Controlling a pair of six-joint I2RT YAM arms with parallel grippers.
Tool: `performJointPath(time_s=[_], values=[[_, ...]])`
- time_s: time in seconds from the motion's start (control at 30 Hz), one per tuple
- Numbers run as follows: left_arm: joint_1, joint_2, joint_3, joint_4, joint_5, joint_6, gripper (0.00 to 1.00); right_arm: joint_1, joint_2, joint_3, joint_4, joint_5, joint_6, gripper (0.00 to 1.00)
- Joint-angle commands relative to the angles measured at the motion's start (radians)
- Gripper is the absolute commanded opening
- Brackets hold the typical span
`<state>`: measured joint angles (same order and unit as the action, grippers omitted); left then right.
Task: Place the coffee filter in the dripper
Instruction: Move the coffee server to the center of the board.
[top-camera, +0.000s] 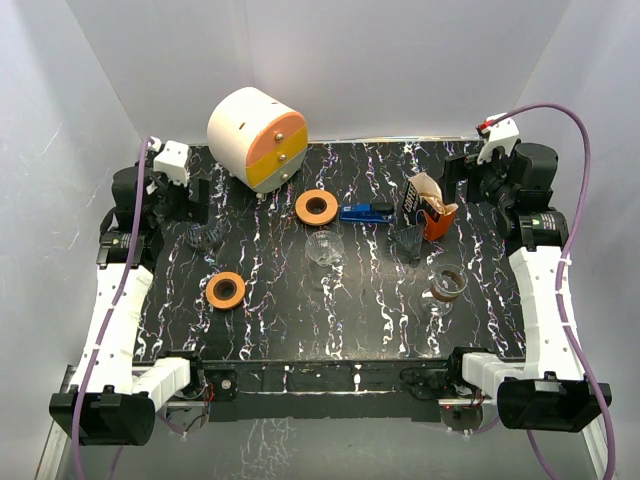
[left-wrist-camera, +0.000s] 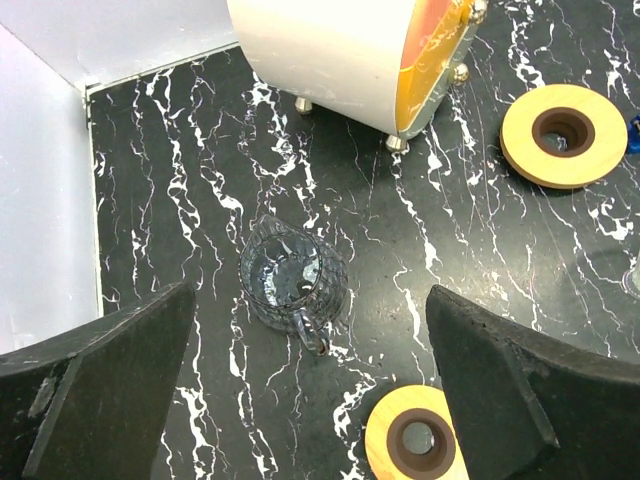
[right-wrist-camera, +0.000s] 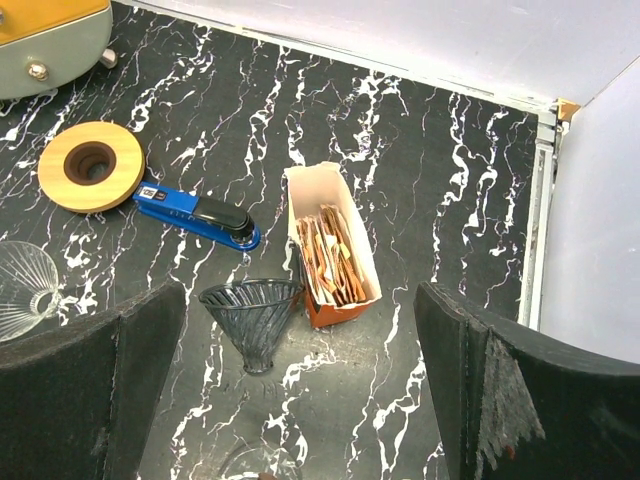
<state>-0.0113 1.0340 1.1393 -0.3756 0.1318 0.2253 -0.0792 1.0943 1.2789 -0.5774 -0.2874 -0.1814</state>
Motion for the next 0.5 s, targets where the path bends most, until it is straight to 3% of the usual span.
performJointPath(time_s=[0.0, 0.27, 0.47], values=[[0.008, -0.033, -0.021, -0.041, 0.052, 0.054, 0.99, 0.003, -0.037, 0.028, 0.043, -0.005, -0.033, 0.98], [0.012, -0.014, -0.015, -0.134, 0.217, 0.114, 0.99, 0.002, -0.044, 0.011, -0.001, -0.015, -0.081, 0.98], [0.019, 0.015, -0.020, -0.156, 0.241, 0.127, 0.99, 0.001, -0.048, -0.020, -0.042, -0.009, -0.114, 0.98]])
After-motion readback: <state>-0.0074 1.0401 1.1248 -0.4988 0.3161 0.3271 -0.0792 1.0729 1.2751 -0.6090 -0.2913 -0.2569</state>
